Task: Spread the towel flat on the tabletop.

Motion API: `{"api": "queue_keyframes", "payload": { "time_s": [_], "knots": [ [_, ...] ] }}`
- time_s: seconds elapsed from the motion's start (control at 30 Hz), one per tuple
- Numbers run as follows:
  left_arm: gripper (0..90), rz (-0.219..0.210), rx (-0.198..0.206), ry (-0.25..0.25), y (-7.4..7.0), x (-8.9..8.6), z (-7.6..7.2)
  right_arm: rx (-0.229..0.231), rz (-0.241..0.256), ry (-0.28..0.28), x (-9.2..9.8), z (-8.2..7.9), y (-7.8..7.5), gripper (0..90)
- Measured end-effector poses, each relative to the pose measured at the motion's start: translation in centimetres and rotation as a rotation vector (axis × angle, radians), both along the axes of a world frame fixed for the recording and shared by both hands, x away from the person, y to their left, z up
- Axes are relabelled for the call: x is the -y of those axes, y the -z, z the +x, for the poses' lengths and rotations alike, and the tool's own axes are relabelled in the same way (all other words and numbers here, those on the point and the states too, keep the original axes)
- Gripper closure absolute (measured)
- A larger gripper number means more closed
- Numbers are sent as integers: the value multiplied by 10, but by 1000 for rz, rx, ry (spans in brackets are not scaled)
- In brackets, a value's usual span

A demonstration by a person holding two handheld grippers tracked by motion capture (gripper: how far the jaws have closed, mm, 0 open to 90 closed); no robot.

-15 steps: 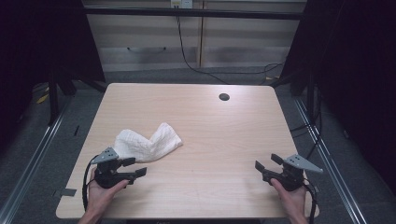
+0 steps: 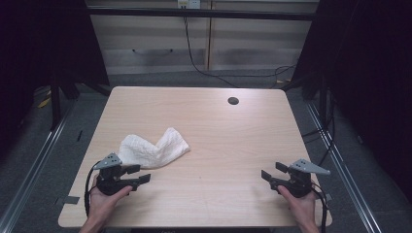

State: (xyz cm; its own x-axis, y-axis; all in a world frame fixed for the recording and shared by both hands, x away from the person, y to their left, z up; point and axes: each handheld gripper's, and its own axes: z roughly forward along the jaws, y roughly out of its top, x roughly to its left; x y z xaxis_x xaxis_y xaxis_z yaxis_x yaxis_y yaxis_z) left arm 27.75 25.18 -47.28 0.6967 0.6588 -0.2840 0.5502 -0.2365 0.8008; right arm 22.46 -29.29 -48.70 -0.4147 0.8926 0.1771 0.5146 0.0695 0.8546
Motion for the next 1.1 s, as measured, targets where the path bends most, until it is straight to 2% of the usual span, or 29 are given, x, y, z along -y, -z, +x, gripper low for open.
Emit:
{"api": "queue_keyframes", "payload": {
  "time_s": [0.07, 0.17, 0.2, 0.23, 0.27, 0.3, 0.33, 0.37, 0.4, 0.43, 0.47, 0.5, 0.53, 0.57, 0.67, 0.7, 0.8, 0.83, 0.9, 0.97, 1.0, 1.07, 1.1],
  "knots": [
    [363, 5, 19, -12, -7, -3, 2, -10, 9, -17, -1, 1, 0, 284],
    [377, -30, 38, -37, -17, -8, 9, -21, 14, -34, -2, 1, 0, 292],
    [377, -30, 38, -37, -17, -8, 9, -22, 14, -36, -3, 1, 0, 292],
    [377, -39, 48, -61, -22, -10, 18, -25, 10, -37, -3, 1, 0, 292],
    [385, -39, 48, -61, -22, -10, 18, -23, 6, -33, -3, 1, 0, 292],
    [399, -31, 56, -71, -24, -13, 29, -20, 6, -31, -3, 1, 0, 292],
    [407, -31, 56, -71, -24, -13, 29, -23, 10, -37, -3, 1, 0, 292],
    [421, -31, 42, -54, -26, -14, 38, -25, 9, -37, -3, 1, 1, 290],
    [431, -31, 42, -54, -26, -14, 38, -26, 6, -35, -3, 2, 1, 290],
    [432, 3, 60, -66, -29, -13, 47, -28, 7, -38, -3, 2, 1, 290],
    [439, 3, 60, -66, -29, -13, 47, -27, 9, -42, -3, 1, 1, 290],
    [442, -2, 55, -79, -29, -14, 56, -27, 11, -41, -4, 1, 1, 290],
    [443, -2, 55, -79, -29, -14, 56, -27, 13, -41, -4, 0, 0, 290],
    [446, -9, 55, -100, -28, -14, 65, -23, 13, -41, -4, 0, 0, 290],
    [445, -25, 53, -100, -25, -15, 72, -22, 12, -40, -4, -2, -1, 290],
    [427, 50, 51, -103, -25, -12, 77, -23, 10, -46, -3, -3, -1, 288],
    [433, 47, 56, -111, -21, -12, 82, -28, 8, -47, -2, -3, 0, 287],
    [432, 91, 53, -119, -18, -11, 83, -28, 6, -46, -2, -3, 0, 287],
    [432, 137, 26, -98, -3, -9, 88, -28, 10, -47, 0, -3, 0, 287],
    [423, 153, 21, -101, 1, -8, 89, -29, 8, -49, 0, -3, 0, 286],
    [399, 130, 7, -91, 5, -8, 91, -27, 7, -55, 0, -2, 0, 282],
    [377, 152, -4, -80, 10, -5, 93, -31, 4, -60, -2, -3, 0, 281],
    [358, 139, -13, -58, 14, -2, 95, -34, -3, -66, -3, -4, 0, 278]
  ]
}}
